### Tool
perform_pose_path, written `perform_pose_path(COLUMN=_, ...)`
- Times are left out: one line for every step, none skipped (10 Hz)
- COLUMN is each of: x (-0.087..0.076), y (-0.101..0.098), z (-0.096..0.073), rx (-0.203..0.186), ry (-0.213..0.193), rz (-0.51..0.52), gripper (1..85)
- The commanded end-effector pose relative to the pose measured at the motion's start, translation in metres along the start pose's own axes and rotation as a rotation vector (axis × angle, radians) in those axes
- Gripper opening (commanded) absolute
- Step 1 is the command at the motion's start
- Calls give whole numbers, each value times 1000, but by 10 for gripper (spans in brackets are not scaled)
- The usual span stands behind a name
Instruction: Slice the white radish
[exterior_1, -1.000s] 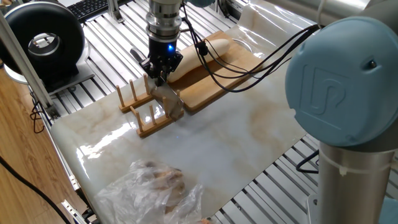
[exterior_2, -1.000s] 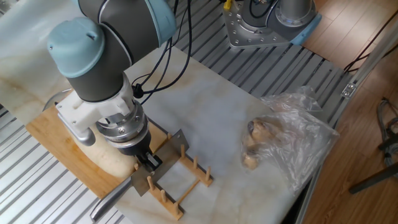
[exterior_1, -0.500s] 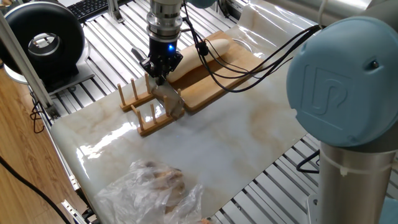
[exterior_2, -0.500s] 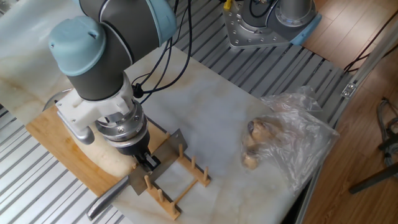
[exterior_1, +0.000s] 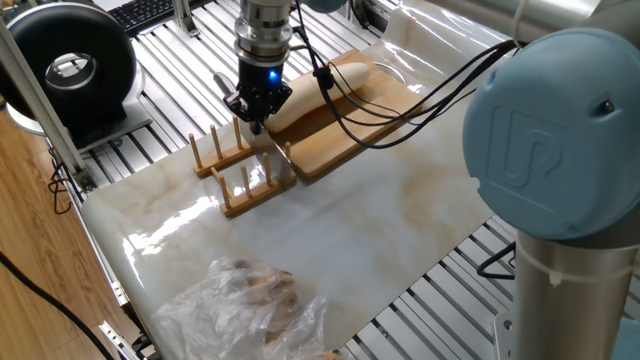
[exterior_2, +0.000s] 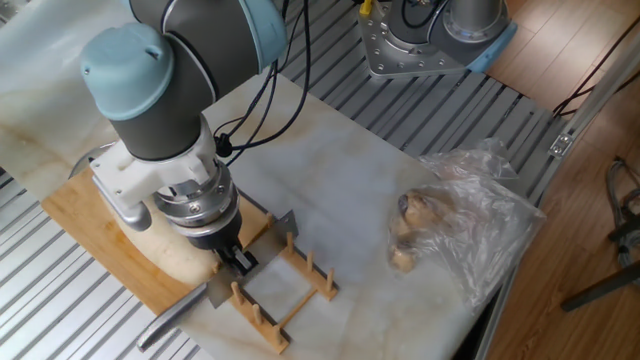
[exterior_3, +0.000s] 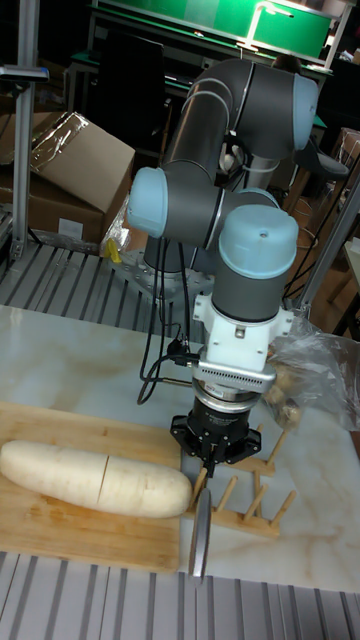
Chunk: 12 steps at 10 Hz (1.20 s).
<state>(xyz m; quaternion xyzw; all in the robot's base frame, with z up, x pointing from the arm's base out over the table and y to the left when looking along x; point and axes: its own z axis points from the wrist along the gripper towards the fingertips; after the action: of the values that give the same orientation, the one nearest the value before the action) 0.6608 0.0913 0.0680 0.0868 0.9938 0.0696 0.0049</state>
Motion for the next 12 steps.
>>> perform_pose_path(x=-1, y=12, z=-9, rx=-3, ry=0, rz=27, gripper=13)
perform_pose_path(x=1, y=16, z=-14, rx=-16, ry=2, rz=18, gripper=13)
perform_pose_path(x=3, y=18, z=-20, rx=-16, ry=4, rz=5, gripper=13)
perform_pose_path(x=4, y=17, z=-29, rx=1, ry=2, rz=-11, gripper=13)
perform_pose_path(x=4, y=14, z=-41, rx=30, ry=-2, rz=-32, gripper=13)
perform_pose_path(x=5, y=14, z=-55, rx=44, ry=-7, rz=-60, gripper=13)
perform_pose_path(x=6, y=14, z=-68, rx=51, ry=-7, rz=-80, gripper=13)
perform_pose_path(x=5, y=13, z=-81, rx=58, ry=-10, rz=-97, gripper=13)
perform_pose_path(x=3, y=10, z=-95, rx=68, ry=-8, rz=-117, gripper=13)
perform_pose_path(x=1, y=3, z=-111, rx=89, ry=2, rz=-138, gripper=13)
perform_pose_path(x=-3, y=-9, z=-119, rx=125, ry=-2, rz=-163, gripper=13)
perform_pose_path(x=-10, y=-18, z=-123, rx=144, ry=-20, rz=-185, gripper=13)
